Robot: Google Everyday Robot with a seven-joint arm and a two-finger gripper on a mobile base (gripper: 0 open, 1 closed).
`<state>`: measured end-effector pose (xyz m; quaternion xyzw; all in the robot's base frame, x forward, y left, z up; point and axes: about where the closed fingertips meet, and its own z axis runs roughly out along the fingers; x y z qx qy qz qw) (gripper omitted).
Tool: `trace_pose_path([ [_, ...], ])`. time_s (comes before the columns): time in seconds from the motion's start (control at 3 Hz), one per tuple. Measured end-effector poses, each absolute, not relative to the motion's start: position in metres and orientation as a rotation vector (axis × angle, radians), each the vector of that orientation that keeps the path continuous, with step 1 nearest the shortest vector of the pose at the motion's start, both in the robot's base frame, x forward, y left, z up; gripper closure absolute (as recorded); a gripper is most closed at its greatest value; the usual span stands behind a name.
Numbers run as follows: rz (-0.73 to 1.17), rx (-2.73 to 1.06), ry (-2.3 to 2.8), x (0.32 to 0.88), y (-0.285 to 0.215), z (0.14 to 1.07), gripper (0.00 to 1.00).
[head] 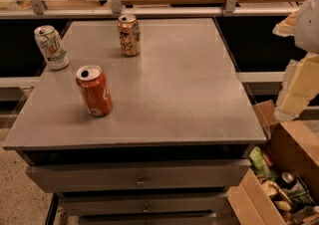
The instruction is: Move coke can near orange can
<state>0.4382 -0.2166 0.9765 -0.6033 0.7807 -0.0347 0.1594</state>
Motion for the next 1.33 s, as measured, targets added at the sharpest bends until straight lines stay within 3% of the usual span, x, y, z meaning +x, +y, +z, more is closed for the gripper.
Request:
trace_pose_path([
  [0.67, -0.070, -1.671, 2.193, 0.442, -0.204, 0.969, 0.00],
  [1.33, 0.016, -1.526, 2.114, 0.453, -0.147, 0.938, 0.00],
])
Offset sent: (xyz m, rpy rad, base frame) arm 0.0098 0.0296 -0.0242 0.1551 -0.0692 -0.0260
